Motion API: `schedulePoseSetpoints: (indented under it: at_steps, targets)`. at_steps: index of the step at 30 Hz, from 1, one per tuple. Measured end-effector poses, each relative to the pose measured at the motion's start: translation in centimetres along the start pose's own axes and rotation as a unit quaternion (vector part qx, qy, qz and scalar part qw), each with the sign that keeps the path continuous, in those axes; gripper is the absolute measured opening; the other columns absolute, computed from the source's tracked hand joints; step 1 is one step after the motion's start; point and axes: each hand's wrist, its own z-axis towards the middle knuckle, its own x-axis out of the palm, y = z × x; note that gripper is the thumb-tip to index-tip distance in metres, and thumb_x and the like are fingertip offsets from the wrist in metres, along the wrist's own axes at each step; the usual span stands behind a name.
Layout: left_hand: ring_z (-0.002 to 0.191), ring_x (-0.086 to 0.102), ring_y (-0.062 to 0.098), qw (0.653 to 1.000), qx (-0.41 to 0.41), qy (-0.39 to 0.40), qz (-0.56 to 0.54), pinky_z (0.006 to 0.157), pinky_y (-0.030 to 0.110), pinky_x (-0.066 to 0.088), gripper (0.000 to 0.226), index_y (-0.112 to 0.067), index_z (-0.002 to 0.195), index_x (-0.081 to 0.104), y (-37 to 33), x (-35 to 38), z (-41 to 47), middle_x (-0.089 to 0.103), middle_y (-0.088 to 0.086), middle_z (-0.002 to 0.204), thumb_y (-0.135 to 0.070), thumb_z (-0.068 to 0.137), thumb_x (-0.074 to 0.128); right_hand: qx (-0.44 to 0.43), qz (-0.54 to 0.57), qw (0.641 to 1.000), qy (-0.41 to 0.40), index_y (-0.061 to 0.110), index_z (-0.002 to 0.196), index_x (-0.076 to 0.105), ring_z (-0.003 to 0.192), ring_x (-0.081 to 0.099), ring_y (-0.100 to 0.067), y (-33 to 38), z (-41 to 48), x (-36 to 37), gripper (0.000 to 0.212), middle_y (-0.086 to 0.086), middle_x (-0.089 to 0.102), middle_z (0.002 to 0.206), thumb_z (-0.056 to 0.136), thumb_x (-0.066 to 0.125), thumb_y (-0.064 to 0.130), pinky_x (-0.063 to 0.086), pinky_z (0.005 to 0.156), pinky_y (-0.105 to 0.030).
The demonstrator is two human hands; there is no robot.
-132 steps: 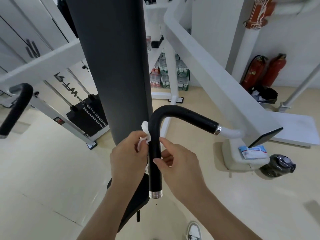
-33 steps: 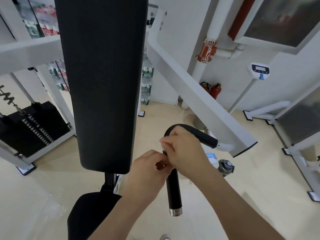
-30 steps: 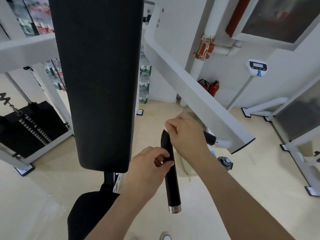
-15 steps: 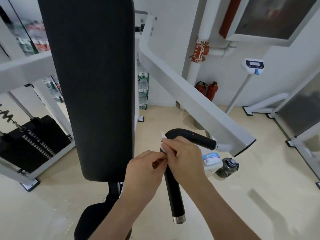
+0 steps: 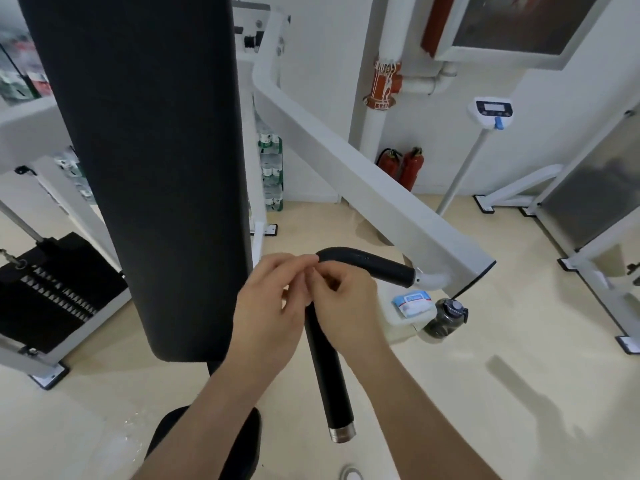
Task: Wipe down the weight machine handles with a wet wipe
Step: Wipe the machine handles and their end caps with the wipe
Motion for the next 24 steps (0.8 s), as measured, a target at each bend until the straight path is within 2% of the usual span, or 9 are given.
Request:
schedulePoseSetpoints:
  at_steps: [3,4,6,8,11,13,15,20,24]
  targets:
    - [0.088,0.056,-0.004,0.998,-0.044,0.033,-0.009,0.074,0.005,0.044,0.026,-0.028,0.11,0.068,0.0,0.2,0.8,0.058,-0.017,0.1,-0.013,0.091,0.059,0.086,0.225,0.97,0.027,0.019,0.09,0.068,0.05,0.045,-0.006,-0.3,-0.5,-1.2,0.018,0.008,0.055,0.058,0.097,0.052,0.017,0.038,0.052,-0.019]
    - [0.086,0.057,-0.005,0.998,-0.061,0.028,-0.007,0.073,0.004,0.044,0.024,-0.028,0.106,0.07,0.0,0.2,1.1,0.06,-0.018,0.096,-0.013,0.089,0.062,0.104,0.26,0.96,0.032,0.022,0.097,0.066,0.049,0.046,-0.007,-0.5,-1.0,-1.5,0.011,0.006,0.057,0.06,0.096,0.055,0.019,0.04,0.053,-0.02]
    - [0.081,0.059,-0.004,0.995,-0.092,0.011,-0.022,0.071,0.005,0.044,0.019,-0.029,0.094,0.072,0.0,0.0,1.5,0.064,-0.016,0.089,-0.013,0.085,0.067,0.099,0.215,0.971,0.02,0.028,0.097,0.062,0.053,0.049,-0.006,-1.1,-1.5,-1.6,0.01,0.007,0.06,0.063,0.088,0.066,0.024,0.043,0.058,-0.02]
    - [0.078,0.062,-0.002,0.989,-0.13,0.006,-0.07,0.07,0.008,0.048,0.018,-0.029,0.086,0.073,-0.3,-0.1,1.7,0.069,-0.012,0.083,-0.012,0.083,0.07,0.057,0.094,0.994,-0.012,0.033,0.084,0.063,0.058,0.053,-0.003,-1.4,-1.4,-1.6,0.012,0.014,0.063,0.065,0.081,0.073,0.028,0.041,0.059,-0.013]
    - [0.078,0.069,0.011,0.961,-0.204,0.02,-0.183,0.072,0.021,0.056,0.015,-0.021,0.087,0.075,-0.4,-0.1,2.5,0.074,-0.002,0.081,-0.008,0.083,0.069,0.029,-0.027,0.999,-0.032,0.033,0.065,0.062,0.065,0.058,0.0,-1.3,-1.2,-1.8,0.019,0.015,0.065,0.063,0.081,0.071,0.029,0.041,0.059,-0.011]
    - [0.079,0.07,0.018,0.947,-0.231,0.019,-0.221,0.072,0.026,0.057,0.012,-0.017,0.089,0.075,-0.2,0.0,3.0,0.074,0.002,0.082,-0.007,0.084,0.068,0.048,0.0,0.999,-0.025,0.03,0.063,0.064,0.062,0.059,-0.002,-1.8,-1.4,-2.0,0.021,0.012,0.065,0.061,0.083,0.07,0.028,0.045,0.06,-0.013]
    - [0.079,0.07,0.018,0.95,-0.223,0.01,-0.219,0.071,0.025,0.056,0.012,-0.015,0.09,0.074,0.0,0.3,3.3,0.074,0.003,0.083,-0.007,0.085,0.068,0.082,0.063,0.995,-0.016,0.027,0.065,0.067,0.059,0.061,-0.006,-1.8,-1.7,-2.0,0.019,0.009,0.067,0.062,0.084,0.07,0.027,0.054,0.064,-0.026]
    - [0.084,0.069,0.017,0.959,-0.199,0.008,-0.204,0.071,0.022,0.056,0.012,-0.014,0.093,0.072,0.7,-0.5,2.9,0.072,0.005,0.09,-0.006,0.087,0.065,0.008,-0.041,0.996,-0.083,0.029,0.076,0.063,0.071,0.06,-0.001,-1.3,-1.9,-1.0,0.01,0.014,0.065,0.073,0.085,0.068,0.03,0.044,0.067,-0.013]
    - [0.089,0.068,0.016,0.961,-0.218,0.007,-0.171,0.079,0.026,0.056,0.02,-0.02,0.088,0.072,1.0,-1.2,2.4,0.071,-0.002,0.09,-0.003,0.088,0.062,-0.019,-0.052,0.995,-0.081,0.024,0.087,0.069,0.073,0.062,-0.004,-1.8,-1.9,-1.0,0.005,0.013,0.068,0.078,0.086,0.067,0.02,0.046,0.07,-0.015]
